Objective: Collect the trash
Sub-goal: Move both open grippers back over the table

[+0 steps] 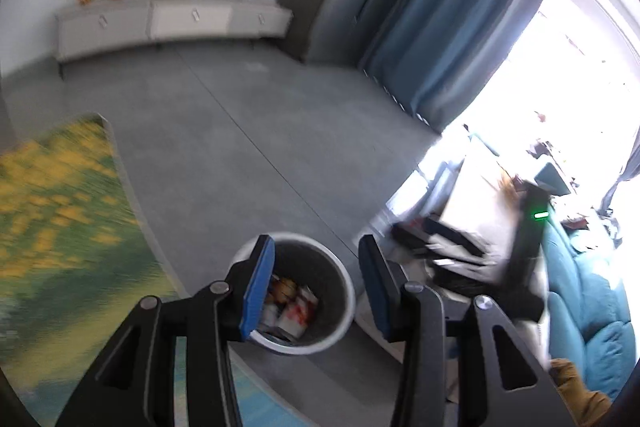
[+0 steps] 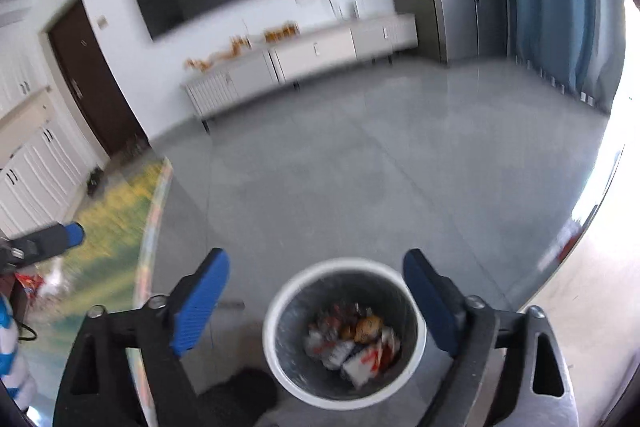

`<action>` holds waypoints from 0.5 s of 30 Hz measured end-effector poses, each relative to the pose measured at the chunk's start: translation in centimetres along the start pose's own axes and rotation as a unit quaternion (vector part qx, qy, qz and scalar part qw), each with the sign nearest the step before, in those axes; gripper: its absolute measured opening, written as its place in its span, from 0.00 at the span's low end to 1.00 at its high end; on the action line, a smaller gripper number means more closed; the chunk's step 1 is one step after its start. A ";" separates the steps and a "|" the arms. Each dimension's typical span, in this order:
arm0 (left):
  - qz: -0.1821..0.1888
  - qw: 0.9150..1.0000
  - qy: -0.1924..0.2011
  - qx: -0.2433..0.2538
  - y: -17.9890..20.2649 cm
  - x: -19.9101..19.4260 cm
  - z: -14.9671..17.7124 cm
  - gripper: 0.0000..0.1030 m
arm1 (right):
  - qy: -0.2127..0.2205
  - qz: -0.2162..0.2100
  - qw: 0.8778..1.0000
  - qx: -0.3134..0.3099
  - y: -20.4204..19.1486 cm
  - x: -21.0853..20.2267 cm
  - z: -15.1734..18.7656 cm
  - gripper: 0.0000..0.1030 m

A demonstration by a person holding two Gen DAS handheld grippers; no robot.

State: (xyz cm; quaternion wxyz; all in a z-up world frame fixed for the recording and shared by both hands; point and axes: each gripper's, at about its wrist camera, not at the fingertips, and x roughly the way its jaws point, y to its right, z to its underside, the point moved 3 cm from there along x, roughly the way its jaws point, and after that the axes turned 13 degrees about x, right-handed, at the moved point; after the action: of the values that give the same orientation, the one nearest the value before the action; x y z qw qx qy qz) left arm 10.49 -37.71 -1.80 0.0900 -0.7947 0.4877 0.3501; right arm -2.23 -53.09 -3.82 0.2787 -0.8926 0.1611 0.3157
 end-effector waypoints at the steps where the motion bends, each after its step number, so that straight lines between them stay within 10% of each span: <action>1: -0.011 1.000 0.011 0.007 -0.1 -1.4 0.0 0.41 | 0.019 -0.006 1.000 -0.005 -1.1 -1.4 -0.6 0.98; 15: -0.191 0.977 0.096 -0.014 -11.3 -22.7 6.0 0.60 | 0.115 -0.185 0.975 -0.053 -17.6 -11.3 -2.9 1.00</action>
State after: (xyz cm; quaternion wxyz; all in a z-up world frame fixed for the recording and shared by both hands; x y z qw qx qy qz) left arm 10.80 -12.97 6.15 0.0967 -0.9042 0.3280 0.2557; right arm -1.19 -39.65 12.41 0.2642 -0.9507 0.0074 0.1619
